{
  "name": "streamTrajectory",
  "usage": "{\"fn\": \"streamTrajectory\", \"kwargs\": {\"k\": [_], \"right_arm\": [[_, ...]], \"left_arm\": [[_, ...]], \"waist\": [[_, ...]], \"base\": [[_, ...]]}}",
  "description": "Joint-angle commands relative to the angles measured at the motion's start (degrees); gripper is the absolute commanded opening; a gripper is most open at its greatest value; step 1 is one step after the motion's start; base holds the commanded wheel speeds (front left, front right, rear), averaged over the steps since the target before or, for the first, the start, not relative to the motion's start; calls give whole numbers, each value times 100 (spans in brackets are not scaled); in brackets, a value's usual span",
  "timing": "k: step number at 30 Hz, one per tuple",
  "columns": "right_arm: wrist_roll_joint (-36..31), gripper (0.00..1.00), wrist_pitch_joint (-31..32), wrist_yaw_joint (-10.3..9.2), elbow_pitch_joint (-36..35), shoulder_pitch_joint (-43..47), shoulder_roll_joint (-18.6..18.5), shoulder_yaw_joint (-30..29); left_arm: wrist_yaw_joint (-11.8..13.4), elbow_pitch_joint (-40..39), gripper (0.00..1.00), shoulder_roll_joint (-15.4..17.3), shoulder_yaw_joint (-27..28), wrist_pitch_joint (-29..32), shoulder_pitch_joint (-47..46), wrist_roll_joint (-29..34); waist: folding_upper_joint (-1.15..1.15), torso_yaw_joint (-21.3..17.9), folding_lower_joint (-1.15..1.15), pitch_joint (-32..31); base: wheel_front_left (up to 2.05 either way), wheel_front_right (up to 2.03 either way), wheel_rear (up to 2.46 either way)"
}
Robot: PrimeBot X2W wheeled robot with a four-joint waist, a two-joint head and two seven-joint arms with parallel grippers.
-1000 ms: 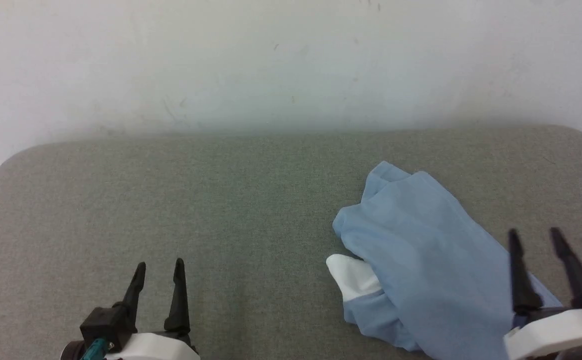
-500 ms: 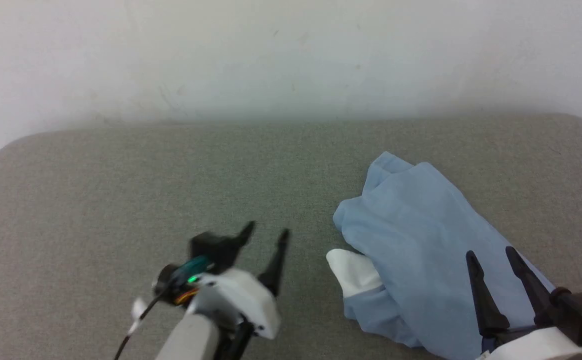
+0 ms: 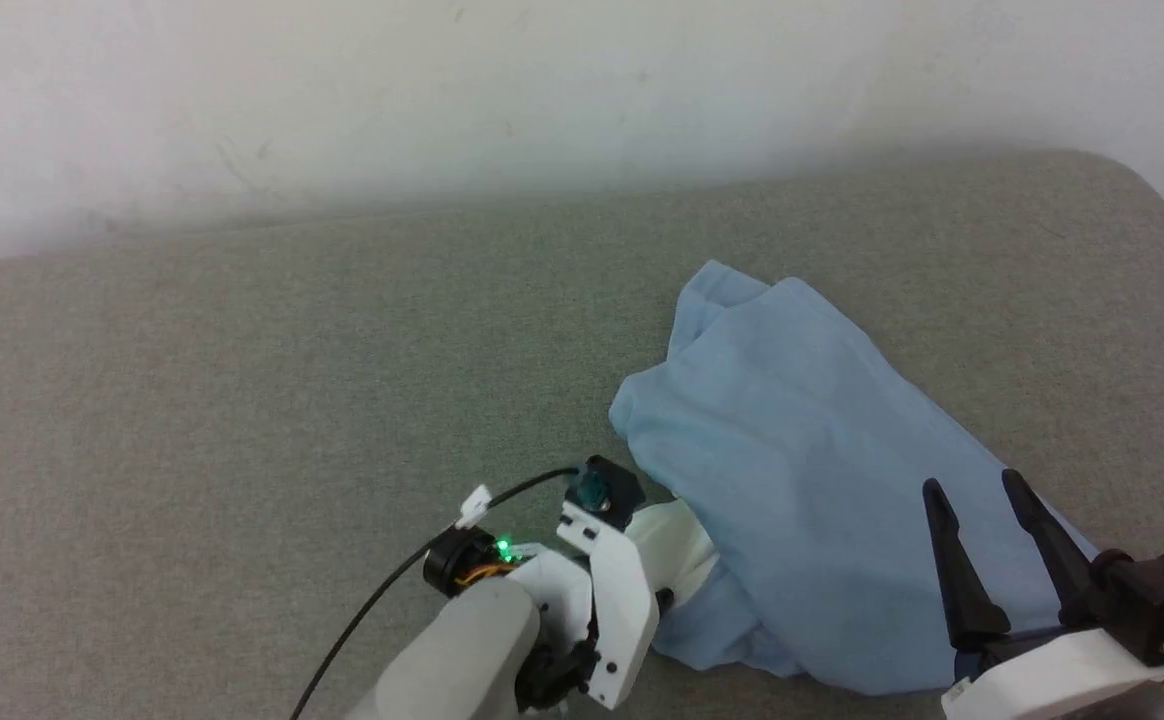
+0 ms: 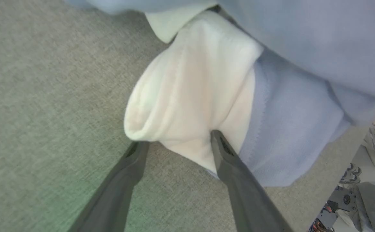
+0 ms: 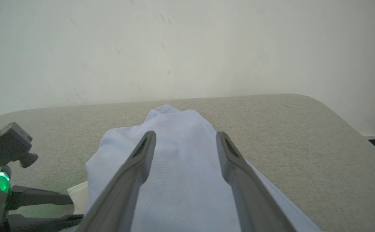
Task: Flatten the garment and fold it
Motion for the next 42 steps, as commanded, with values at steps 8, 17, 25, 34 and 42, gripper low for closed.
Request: {"fn": "streamTrajectory", "kwargs": {"k": [8, 17, 25, 34, 42], "right_arm": [[101, 100, -103, -5, 86, -125, 8, -79], [123, 100, -148, -5, 40, 55, 8, -178], [116, 100, -162, -5, -33, 194, 8, -198], [71, 100, -122, -5, -110, 222, 8, -227], [35, 100, -46, -5, -164, 191, 8, -241]], "left_arm": [[-40, 52, 0, 302, -794, 549, -221, -769], [593, -1524, 0, 1416, 1, -660, 337, -803], [2198, -3493, 0, 2586, 1109, -324, 2834, -1503], [2680, -4152, 100, 2362, 1548, -595, 4168, -2165], [2425, -4417, 100, 2213, 1957, -1467, 3389, -2007]], "waist": [[0, -65, -1, 29], [0, 307, -1, -350], [0, 541, -1, -501], [0, 825, -1, -529], [0, 855, -1, -583]], "base": [[0, 0, 0], [0, 0, 0], [0, 0, 0], [0, 0, 0], [0, 0, 0]]}}
